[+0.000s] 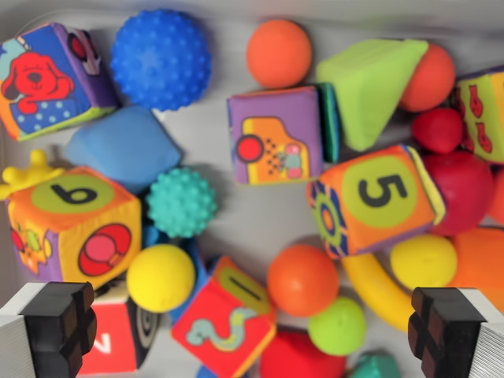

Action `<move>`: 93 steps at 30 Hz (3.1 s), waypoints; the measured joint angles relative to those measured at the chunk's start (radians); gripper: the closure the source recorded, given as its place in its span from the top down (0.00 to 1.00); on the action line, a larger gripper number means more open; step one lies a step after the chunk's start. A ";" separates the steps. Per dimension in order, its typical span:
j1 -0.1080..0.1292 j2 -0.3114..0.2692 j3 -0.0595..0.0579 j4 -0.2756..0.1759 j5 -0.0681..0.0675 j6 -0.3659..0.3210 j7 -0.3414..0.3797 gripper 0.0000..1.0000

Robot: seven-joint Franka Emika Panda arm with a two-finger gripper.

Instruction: Pick an object from the bin

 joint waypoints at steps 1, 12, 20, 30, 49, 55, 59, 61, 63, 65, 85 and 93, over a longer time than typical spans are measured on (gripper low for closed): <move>0.001 -0.002 0.000 -0.003 0.000 0.002 0.002 1.00; 0.021 -0.032 0.006 -0.073 -0.002 0.034 0.053 1.00; 0.037 -0.058 0.014 -0.131 -0.004 0.061 0.099 1.00; 0.060 -0.090 0.029 -0.212 -0.006 0.100 0.167 1.00; 0.110 -0.146 0.072 -0.372 -0.007 0.185 0.328 1.00; 0.129 -0.160 0.090 -0.423 -0.006 0.215 0.387 1.00; 0.141 -0.166 0.102 -0.454 -0.004 0.235 0.426 1.00; 0.148 -0.170 0.110 -0.471 -0.002 0.246 0.449 1.00; 0.154 -0.172 0.116 -0.484 -0.001 0.255 0.466 1.00; 0.162 -0.175 0.125 -0.501 0.001 0.267 0.490 1.00; 0.204 -0.083 0.165 -0.590 -0.001 0.433 0.621 1.00; 0.204 -0.007 0.161 -0.597 -0.029 0.519 0.641 1.00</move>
